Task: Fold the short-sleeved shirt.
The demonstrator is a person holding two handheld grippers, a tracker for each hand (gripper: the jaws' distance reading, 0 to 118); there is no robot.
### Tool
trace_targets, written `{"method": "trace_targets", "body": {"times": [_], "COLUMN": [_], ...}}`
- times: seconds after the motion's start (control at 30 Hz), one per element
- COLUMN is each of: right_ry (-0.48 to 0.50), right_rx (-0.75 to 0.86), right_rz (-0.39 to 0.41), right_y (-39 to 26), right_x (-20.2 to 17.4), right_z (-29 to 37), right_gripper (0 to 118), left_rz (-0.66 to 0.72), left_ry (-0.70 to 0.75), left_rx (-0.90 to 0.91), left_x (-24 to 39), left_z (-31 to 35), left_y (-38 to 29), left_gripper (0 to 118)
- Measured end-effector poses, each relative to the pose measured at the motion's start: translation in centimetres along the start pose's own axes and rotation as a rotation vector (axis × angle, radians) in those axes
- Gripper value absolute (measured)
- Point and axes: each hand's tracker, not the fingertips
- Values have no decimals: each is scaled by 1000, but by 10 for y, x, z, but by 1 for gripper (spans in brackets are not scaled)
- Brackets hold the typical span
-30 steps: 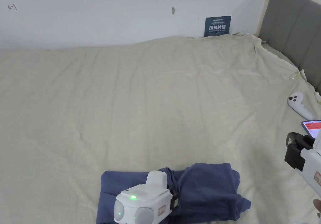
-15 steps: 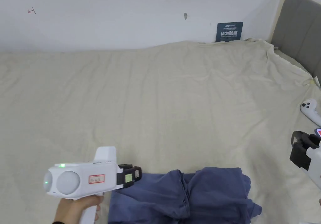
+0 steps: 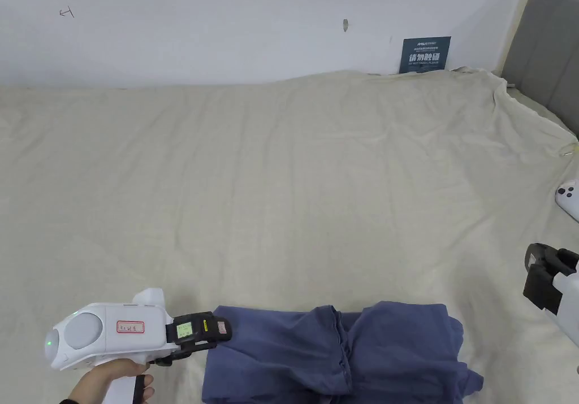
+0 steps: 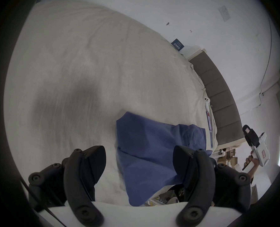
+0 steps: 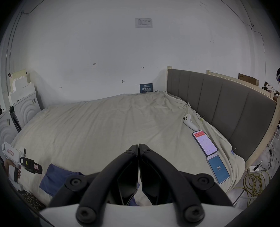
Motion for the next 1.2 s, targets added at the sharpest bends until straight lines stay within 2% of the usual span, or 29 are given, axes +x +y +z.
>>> {"method": "trace_targets", "body": {"times": [0.13,0.3,0.37,0.4,0.47,0.6,0.8,0.97,1.2], "right_ry": [-9,-12,-18,-19,-18,-18,-16,-7,17], "right_rx": [-8,-19,-21,-22,-23,-22,-20,-11,-4], "right_rz": [0,-14,-8,-8,-10,-9,-9,-14,-20], "right_y": [-1,-3,-3,-3,-3,-3,-1,3,4], "right_x": [3,6,6,6,6,6,6,5,0], "right_z": [-1,-2,-3,-3,-3,-4,-5,-5,-8], "right_gripper": [0,0,0,0,0,0,0,0,0], "left_rz": [0,-15,-34,-54,-82,-82,-169,-135,-94], "left_ry": [-5,-51,-52,-36,-18,-14,13,24,158], "left_rx": [-24,-53,-61,-63,-59,-60,-37,11,89], "left_x": [-7,-3,4,7,11,10,25,18,-11], "left_z": [-16,-33,-41,-44,-44,-44,-24,14,67], "left_y": [-4,-9,-10,-10,-13,-15,-19,-11,-8], "left_gripper": [86,69,67,58,22,17,14,12,12]}}
